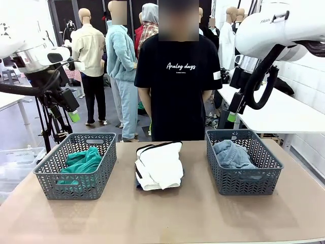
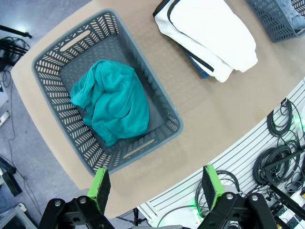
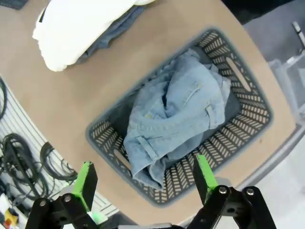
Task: Sort the tops and bottoms.
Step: Lift clothes from the center of the table with your left hand.
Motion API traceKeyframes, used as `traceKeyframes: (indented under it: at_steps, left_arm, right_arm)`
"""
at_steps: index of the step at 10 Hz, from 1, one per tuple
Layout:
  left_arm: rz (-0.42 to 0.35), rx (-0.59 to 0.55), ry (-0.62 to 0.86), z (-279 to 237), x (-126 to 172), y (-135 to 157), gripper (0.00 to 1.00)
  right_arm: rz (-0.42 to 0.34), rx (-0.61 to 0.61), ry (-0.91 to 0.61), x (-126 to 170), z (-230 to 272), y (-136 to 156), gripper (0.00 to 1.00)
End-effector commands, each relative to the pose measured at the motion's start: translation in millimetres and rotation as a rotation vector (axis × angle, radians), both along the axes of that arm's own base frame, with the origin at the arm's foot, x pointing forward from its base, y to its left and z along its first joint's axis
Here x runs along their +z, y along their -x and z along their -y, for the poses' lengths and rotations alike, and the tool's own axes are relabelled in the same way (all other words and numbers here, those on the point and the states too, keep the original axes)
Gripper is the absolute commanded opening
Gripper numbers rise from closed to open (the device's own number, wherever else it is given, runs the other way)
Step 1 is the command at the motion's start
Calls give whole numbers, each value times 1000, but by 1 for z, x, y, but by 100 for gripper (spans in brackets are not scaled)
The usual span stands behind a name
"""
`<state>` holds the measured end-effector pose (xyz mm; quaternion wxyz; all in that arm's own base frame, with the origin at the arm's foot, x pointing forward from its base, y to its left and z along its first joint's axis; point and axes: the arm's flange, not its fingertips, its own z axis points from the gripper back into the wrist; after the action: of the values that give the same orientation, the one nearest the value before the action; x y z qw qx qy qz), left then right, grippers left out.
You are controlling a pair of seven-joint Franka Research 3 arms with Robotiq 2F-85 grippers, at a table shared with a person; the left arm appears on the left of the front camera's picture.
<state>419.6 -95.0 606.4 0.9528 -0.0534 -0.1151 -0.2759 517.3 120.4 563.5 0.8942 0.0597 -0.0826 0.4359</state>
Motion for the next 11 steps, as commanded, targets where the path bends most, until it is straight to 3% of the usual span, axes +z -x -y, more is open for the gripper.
traceKeyframes:
  at_steps: [1,3,4,5,7,11]
  left_arm:
    - [-6,-20,20,-2,1,1,100]
    - [-6,-20,20,-2,1,1,100]
    - [-6,-20,20,-2,1,1,100]
    - [-6,-20,20,-2,1,1,100]
    - [-6,-20,20,-2,1,1,100]
    - [-6,-20,20,-2,1,1,100]
  right_arm:
    - [10,-70,48,6,-2,9,100]
    - [3,-16,10,2,0,1,100]
    - [-14,53,-65,-12,-13,-1,100]
    - [-22,162,-231,-6,-19,1,100]
    - [119,164,-399,16,-18,-3,100]
    - [225,261,-393,37,-42,2,100]
